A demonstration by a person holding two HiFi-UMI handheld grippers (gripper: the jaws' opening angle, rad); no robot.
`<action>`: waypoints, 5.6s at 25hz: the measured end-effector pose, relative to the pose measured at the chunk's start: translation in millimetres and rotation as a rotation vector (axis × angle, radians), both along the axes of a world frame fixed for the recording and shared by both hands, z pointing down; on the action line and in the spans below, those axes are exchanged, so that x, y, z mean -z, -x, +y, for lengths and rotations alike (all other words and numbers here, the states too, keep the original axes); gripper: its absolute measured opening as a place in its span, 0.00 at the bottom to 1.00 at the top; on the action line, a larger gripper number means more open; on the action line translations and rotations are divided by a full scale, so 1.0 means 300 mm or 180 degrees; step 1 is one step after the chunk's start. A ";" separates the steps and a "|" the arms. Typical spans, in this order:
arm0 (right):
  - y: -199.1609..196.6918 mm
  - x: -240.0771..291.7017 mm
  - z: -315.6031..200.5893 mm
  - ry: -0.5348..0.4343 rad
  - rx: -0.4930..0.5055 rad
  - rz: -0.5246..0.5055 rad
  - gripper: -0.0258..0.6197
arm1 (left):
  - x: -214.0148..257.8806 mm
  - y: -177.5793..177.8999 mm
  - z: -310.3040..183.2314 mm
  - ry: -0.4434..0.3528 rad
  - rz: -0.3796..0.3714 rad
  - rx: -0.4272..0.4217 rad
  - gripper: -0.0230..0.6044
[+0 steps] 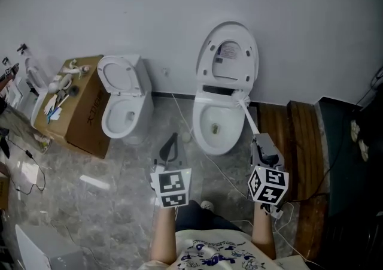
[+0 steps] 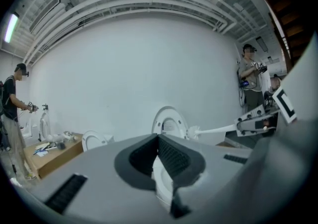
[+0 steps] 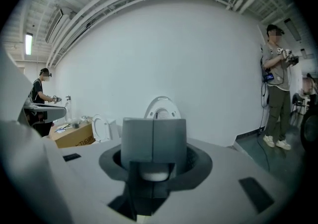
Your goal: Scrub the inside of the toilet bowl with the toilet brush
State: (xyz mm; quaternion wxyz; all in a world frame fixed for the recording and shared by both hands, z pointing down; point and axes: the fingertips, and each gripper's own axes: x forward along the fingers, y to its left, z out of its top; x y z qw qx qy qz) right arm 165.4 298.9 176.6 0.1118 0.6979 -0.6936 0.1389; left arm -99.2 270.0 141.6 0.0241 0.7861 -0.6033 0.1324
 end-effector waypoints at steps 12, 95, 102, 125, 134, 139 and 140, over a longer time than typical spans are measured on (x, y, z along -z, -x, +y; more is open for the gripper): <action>-0.035 -0.133 -0.190 0.0280 0.0009 -0.0090 0.30 | -0.122 -0.058 -0.220 0.0267 -0.0058 -0.0062 0.04; -0.067 -1.407 -1.118 0.2537 0.0165 -0.0078 0.30 | -1.036 -0.178 -1.105 0.1688 -0.0270 -0.0395 0.04; -0.060 -1.488 -1.209 0.2575 0.0222 0.0002 0.30 | -1.088 -0.172 -1.119 0.1738 -0.0245 -0.0369 0.04; 0.082 -1.647 -1.288 0.2689 0.0520 -0.0162 0.30 | -1.176 -0.119 -1.101 0.1917 -0.0170 -0.0277 0.04; 0.128 -1.626 -1.229 0.2712 0.1040 -0.0155 0.30 | -1.179 -0.140 -1.095 0.1907 -0.0121 -0.0278 0.04; 0.164 -1.624 -1.154 0.2829 0.1463 0.0110 0.30 | -1.173 -0.167 -1.096 0.1900 -0.0088 -0.0291 0.04; 0.169 -1.630 -1.134 0.2868 0.1565 0.0199 0.30 | -1.171 -0.173 -1.095 0.1898 -0.0085 -0.0301 0.04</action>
